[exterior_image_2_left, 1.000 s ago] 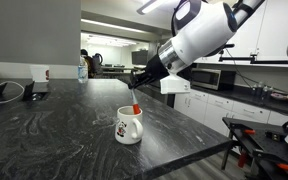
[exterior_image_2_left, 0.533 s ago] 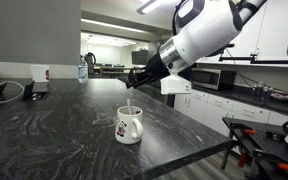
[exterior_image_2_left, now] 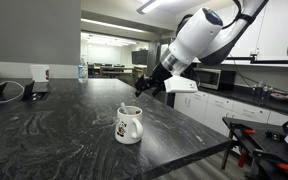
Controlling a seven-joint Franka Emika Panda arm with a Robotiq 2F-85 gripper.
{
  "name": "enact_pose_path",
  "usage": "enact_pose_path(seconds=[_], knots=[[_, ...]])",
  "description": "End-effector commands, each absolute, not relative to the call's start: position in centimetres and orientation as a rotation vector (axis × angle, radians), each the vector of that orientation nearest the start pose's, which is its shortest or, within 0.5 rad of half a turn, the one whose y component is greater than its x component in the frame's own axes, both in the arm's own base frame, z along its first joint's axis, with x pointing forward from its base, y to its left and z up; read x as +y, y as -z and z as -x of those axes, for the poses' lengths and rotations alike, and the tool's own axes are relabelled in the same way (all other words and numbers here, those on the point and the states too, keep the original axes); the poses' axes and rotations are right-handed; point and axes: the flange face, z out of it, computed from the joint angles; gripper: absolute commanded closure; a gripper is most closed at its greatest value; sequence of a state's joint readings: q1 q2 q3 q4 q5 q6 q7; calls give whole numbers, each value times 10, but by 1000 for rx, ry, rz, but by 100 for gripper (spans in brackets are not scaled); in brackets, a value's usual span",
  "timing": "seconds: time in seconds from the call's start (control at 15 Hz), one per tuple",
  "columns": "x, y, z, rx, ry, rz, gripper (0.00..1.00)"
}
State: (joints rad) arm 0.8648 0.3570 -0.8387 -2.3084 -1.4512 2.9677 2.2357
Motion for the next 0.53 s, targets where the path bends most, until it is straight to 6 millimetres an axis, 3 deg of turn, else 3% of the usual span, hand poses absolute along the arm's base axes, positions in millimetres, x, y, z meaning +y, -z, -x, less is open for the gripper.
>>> enact_pose_path(seconds=[0.0, 0.13, 0.27, 0.47], knots=[[40, -231, -497, 1192, 873, 2935, 0], [28, -238, -494, 1245, 734, 2964, 0], [29, -253, -500, 1270, 594, 2966, 0], [31, -299, -533, 1273, 391, 2970, 0]])
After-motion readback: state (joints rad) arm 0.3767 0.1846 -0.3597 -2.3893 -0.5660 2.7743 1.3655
